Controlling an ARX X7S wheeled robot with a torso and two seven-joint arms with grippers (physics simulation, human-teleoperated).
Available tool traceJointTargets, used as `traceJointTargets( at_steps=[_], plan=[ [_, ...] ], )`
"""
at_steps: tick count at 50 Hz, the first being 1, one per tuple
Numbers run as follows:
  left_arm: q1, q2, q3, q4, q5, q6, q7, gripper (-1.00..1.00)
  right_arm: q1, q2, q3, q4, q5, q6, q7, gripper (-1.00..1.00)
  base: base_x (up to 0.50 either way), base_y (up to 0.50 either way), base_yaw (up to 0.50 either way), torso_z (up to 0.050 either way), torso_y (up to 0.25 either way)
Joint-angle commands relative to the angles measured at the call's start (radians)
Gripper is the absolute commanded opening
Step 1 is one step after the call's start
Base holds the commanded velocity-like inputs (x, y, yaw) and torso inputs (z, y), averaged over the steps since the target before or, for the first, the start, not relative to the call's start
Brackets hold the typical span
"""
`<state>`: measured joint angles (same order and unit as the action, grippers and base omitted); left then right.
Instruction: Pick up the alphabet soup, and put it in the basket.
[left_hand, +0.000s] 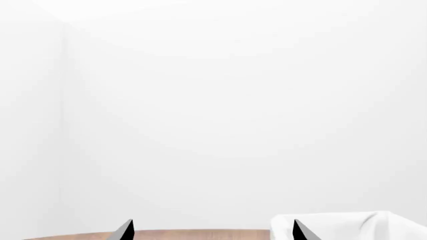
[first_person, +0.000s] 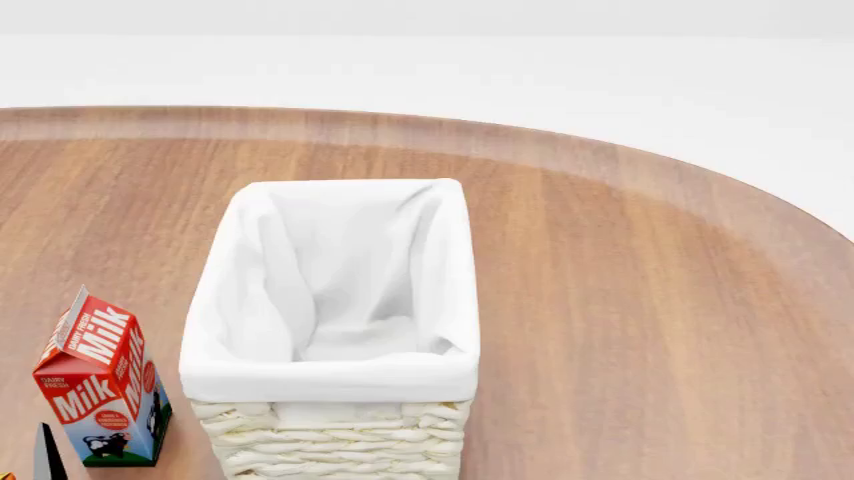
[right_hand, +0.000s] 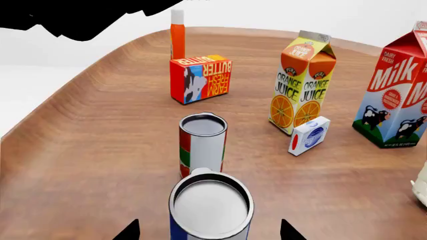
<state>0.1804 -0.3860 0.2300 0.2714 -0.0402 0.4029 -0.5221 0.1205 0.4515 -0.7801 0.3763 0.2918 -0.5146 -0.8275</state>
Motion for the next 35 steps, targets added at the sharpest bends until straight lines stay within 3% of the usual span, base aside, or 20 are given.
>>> traceJointTargets(
  at_steps=[1,35],
  plan=[
    [-0.002,-0.002,0.002,0.0,-0.001,-0.002,-0.002,1.0,0.025,-0.017,-0.004,0.034,-0.024,0.015,0.012,1.0,0.0,0.0,0.0,0.0,0.0],
    [0.006,-0.012,0.003,0.014,0.001,0.001,-0.015,1.0,0.056,-0.046,-0.043,0.043,-0.084,0.045,0.022,1.0,0.0,0.0,0.0,0.0,0.0]
  ],
)
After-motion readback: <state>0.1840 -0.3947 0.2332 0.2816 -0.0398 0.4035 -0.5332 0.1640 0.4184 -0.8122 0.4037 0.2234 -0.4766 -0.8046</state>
